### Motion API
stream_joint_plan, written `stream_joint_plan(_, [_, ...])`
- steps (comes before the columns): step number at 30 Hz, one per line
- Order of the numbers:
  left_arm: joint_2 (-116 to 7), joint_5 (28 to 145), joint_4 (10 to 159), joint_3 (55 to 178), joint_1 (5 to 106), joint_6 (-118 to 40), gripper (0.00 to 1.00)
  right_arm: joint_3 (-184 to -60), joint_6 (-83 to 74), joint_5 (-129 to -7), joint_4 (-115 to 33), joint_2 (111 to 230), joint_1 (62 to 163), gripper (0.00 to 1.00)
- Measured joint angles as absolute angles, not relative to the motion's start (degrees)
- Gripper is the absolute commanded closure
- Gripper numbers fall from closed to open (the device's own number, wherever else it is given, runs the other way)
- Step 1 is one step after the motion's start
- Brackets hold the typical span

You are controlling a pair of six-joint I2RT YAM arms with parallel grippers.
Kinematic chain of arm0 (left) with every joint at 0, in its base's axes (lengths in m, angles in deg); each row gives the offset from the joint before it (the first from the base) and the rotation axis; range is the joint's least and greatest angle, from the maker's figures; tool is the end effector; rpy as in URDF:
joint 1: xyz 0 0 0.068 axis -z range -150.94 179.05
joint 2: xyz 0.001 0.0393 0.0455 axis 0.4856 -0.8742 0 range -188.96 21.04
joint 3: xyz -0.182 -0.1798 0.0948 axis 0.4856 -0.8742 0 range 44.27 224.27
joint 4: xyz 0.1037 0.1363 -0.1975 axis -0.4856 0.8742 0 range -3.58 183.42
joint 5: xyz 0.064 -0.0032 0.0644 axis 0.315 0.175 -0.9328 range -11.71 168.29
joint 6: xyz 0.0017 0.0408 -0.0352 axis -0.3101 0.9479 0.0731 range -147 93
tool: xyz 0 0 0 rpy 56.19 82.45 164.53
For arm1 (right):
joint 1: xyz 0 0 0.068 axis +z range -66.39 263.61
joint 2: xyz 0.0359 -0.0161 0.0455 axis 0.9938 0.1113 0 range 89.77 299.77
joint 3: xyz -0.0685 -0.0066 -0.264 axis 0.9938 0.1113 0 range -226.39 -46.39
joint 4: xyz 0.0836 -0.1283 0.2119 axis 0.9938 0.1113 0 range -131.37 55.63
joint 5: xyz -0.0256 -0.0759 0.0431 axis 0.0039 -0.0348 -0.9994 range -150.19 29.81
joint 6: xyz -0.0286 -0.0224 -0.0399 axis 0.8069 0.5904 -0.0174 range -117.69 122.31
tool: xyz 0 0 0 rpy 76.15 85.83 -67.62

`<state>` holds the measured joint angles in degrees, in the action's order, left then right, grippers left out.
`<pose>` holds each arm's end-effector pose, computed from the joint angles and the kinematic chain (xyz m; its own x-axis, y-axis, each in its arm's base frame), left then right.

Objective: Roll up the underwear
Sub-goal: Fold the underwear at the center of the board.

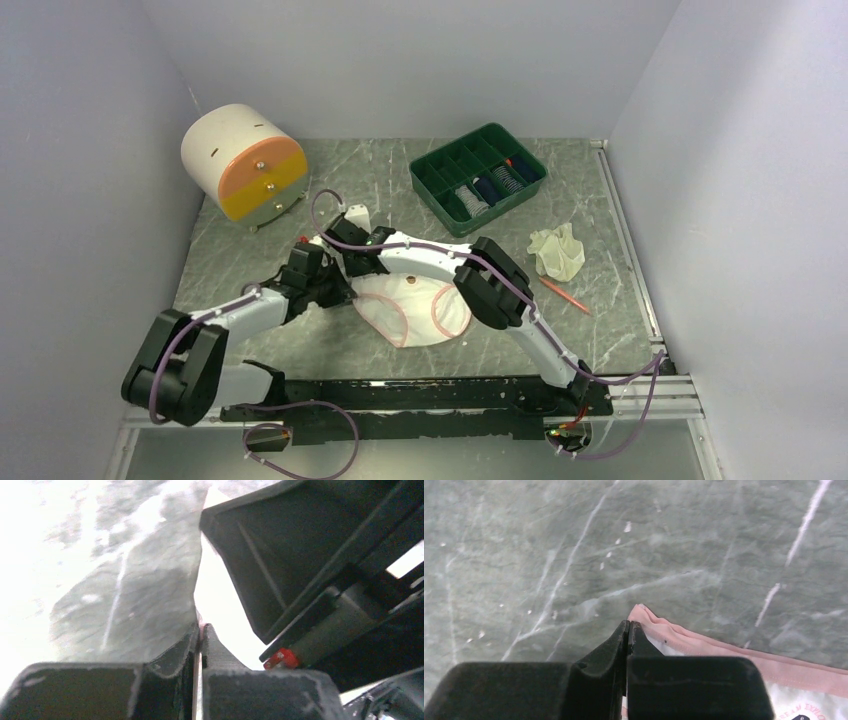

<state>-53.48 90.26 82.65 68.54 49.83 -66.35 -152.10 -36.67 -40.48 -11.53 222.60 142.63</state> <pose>0.2098 -0.0875 0.1391 -0.8288 -0.3489 -0.4374 -0.0581 0.8312 -0.5529 0.2695 0.4255 0.1587 -0.7837 -0.1548 -0.6016 -0.2825 0.9513 0.1232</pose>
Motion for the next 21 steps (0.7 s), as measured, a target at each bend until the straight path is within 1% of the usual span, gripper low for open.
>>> stream_joint_plan(5, [-47.69, 86.43, 92.82, 69.3, 48.34, -64.41, 0.95, -152.21, -37.15, -45.58, -13.19, 222.6, 142.52, 0.99])
stream_joint_plan(10, [-43.95, 84.21, 99.83, 71.45, 47.47, -62.27, 0.95, -152.12, -38.01, -50.38, -16.03, 222.56, 141.93, 1.0])
stream_joint_plan(15, [-41.86, 84.64, 103.59, 74.24, 47.38, -60.56, 0.95, -149.41, -38.88, -55.37, -20.64, 220.99, 140.23, 1.0])
stream_joint_plan(21, [-42.05, 87.7, 104.99, 77.92, 47.34, -57.83, 0.95, -142.37, -40.45, -62.12, -27.2, 216.31, 136.6, 1.0])
